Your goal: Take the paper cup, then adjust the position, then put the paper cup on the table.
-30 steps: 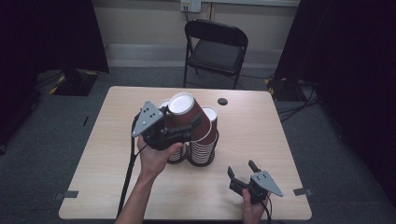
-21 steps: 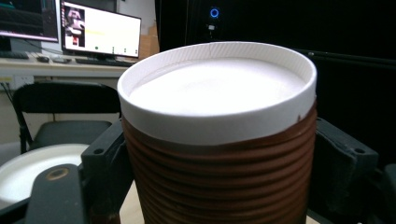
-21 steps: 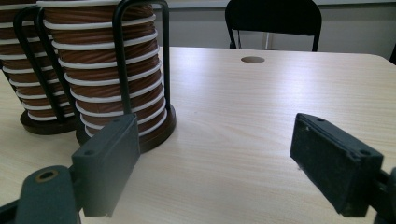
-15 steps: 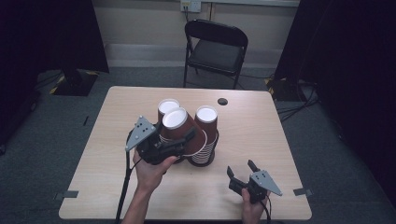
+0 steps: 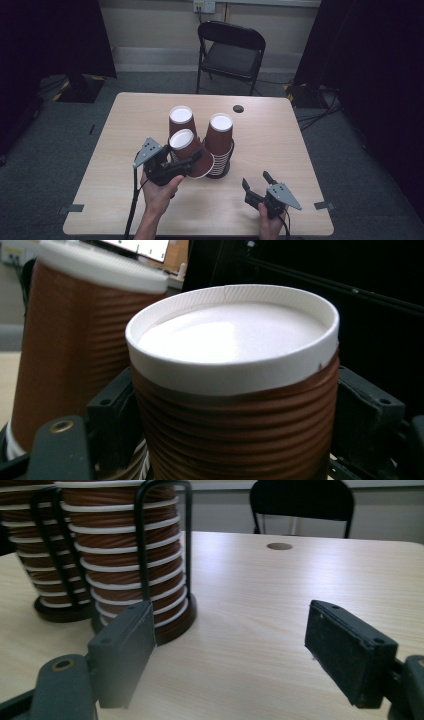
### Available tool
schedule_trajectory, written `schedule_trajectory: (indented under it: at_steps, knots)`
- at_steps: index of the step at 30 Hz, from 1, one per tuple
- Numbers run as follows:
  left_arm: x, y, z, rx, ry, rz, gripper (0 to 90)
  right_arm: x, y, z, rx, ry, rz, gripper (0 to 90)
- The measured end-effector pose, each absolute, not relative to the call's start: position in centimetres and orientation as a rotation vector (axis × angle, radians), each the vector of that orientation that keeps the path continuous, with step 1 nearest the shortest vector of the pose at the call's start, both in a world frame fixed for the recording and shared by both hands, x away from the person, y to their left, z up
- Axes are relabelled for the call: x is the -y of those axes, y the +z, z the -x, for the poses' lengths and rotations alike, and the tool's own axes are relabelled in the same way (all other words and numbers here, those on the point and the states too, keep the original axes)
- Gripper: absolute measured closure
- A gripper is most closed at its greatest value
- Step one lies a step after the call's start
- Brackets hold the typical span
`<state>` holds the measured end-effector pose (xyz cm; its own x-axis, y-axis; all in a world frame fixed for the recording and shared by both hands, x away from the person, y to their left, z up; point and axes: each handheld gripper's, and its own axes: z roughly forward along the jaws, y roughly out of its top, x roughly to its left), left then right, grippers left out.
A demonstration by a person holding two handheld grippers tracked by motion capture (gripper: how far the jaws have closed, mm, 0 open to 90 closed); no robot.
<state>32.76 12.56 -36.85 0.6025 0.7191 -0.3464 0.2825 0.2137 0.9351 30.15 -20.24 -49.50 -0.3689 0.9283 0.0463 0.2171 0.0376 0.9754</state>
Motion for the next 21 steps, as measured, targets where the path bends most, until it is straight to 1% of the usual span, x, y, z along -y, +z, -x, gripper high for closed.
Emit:
schedule_trajectory:
  at_steps: [2, 5, 11, 15, 16, 18, 19, 21]
  knots:
    - [-12.6, -37.4, -32.7, -0.952, 0.359, -1.353, 18.9, 20.2, -49.5, -30.2, -1.680, 1.387, -1.159, 19.5]
    - [-12.7, -38.3, -32.8, -0.976, 0.301, -1.343, 18.9, 20.1, -49.5, -30.3, -1.691, 1.418, -1.147, 20.4]
    - [-12.4, -39.7, -32.8, -1.003, 0.276, -1.363, 19.0, 19.4, -49.5, -30.0, -1.729, 1.453, -1.113, 20.7]
    - [-12.5, -41.1, -32.9, -1.048, 0.188, -1.334, 19.0, 17.8, -49.1, -29.2, -1.793, 1.551, -1.019, 21.0]
    - [-12.6, -41.4, -32.8, -1.058, 0.167, -1.324, 19.0, 17.3, -49.0, -29.1, -1.803, 1.565, -0.992, 22.2]
    - [-12.7, -41.6, -32.8, -1.068, 0.155, -1.319, 19.0, 16.5, -48.9, -28.9, -1.814, 1.583, -0.970, 23.7]
    - [-12.9, -42.0, -32.7, -1.076, 0.128, -1.318, 19.0, 16.1, -48.9, -28.9, -1.834, 1.604, -0.953, 25.0]
    - [-13.1, -42.3, -32.4, -1.084, 0.125, -1.315, 19.0, 15.6, -48.9, -28.8, -1.851, 1.617, -0.934, 25.8]
